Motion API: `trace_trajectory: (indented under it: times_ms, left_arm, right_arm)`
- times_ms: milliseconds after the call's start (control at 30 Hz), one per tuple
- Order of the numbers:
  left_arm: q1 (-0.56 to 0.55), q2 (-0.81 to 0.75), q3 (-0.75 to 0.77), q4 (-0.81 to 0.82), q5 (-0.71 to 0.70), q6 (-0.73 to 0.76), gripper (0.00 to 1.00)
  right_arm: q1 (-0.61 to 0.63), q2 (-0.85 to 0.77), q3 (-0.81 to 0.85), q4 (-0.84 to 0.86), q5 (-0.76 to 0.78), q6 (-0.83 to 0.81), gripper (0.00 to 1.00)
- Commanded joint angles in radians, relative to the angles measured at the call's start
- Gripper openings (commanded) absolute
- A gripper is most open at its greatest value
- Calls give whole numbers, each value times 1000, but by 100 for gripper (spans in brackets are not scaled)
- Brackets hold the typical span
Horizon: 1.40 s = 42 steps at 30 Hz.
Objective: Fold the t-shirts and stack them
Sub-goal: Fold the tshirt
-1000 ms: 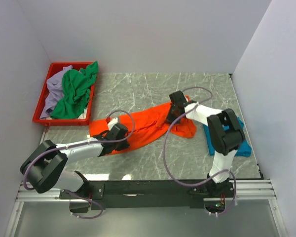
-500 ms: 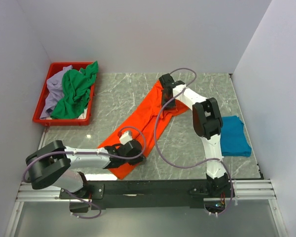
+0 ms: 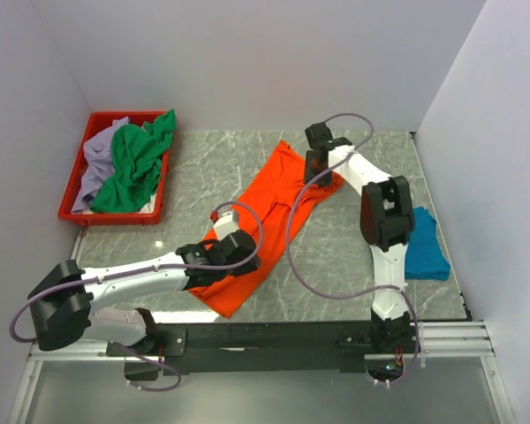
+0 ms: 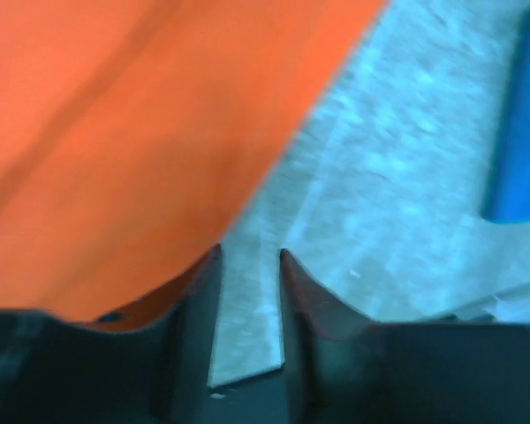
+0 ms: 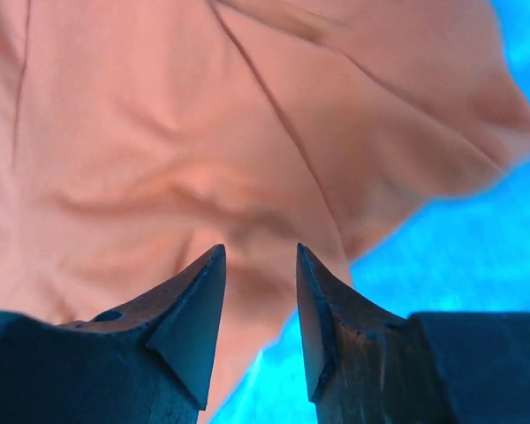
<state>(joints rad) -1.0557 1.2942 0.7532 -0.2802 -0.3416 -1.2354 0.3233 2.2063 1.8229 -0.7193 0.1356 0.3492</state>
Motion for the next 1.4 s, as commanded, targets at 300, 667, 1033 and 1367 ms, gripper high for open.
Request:
trace_trajectory:
  times_ms: [300, 667, 1033, 1367]
  left_arm:
    - [14, 48, -49, -192, -116, 165, 14]
    - [-21, 120, -144, -94, 13, 160, 3]
    - [-122, 175, -75, 2, 159, 79, 1]
    - [-194, 335, 53, 107, 237, 11, 7]
  right_arm:
    - [-24, -120, -148, 75, -70, 183, 30]
    - [-61, 47, 2, -3, -42, 146, 24]
    - [-95, 251, 392, -160, 35, 22, 25]
    - [-121, 302, 487, -134, -39, -39, 28]
